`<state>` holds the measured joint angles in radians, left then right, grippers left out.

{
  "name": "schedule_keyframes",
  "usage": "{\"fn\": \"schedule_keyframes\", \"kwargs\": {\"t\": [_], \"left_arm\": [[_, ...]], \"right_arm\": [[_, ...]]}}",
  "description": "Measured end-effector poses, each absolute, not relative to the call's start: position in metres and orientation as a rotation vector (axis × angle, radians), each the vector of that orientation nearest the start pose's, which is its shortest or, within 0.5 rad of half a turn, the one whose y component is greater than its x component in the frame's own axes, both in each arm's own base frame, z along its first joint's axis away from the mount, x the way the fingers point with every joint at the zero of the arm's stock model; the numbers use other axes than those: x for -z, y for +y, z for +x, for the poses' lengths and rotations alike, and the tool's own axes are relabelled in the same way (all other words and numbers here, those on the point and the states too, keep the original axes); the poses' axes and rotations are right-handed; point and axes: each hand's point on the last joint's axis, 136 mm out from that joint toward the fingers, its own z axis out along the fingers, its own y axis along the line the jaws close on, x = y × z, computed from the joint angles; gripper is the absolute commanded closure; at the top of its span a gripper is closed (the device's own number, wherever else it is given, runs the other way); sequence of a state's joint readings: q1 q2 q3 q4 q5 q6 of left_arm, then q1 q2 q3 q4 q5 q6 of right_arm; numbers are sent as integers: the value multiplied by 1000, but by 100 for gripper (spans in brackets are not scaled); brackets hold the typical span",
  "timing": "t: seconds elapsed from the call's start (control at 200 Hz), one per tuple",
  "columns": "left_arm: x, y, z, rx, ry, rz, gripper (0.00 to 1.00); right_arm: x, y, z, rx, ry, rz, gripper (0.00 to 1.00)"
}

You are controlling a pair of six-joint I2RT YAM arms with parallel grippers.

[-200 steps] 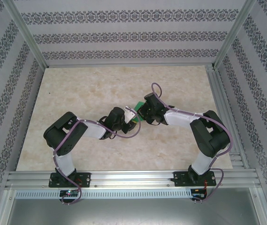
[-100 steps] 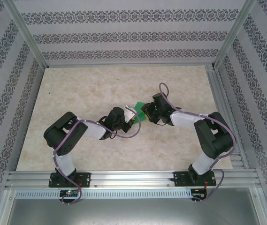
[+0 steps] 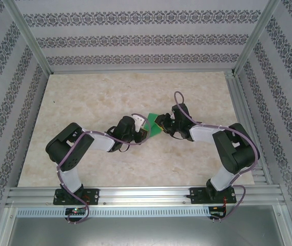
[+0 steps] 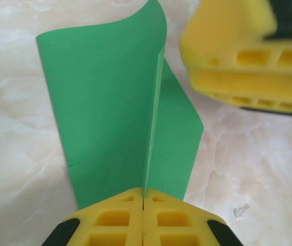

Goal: Fold a paper plane with a square sheet of paper (pick it up from the middle)
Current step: Fourth fold the wing at the center of the table.

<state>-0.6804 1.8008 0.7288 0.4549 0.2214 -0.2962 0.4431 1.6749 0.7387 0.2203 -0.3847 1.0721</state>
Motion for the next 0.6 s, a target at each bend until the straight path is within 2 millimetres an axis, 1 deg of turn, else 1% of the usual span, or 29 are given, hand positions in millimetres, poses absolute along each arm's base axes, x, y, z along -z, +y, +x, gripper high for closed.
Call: {"fn": "schedule_keyframes", "kwargs": {"t": [0.17,0.405,0.485,0.599], "left_arm": [[-46,-308,325,864,2263,438,93],[-46,-309,324,935,2300,349,92],[-47,-308,325,951,2309,321,91],[-46,-306,325,984,2327,283,91]], "right_arm": [[-52,240,346,-1146,2508,524,70],[-52,253,352,-1156,2526,434,68],[-50,255,353,-1157,2530,421,68],[-43,255,350,-1149,2552,418,68]]}}
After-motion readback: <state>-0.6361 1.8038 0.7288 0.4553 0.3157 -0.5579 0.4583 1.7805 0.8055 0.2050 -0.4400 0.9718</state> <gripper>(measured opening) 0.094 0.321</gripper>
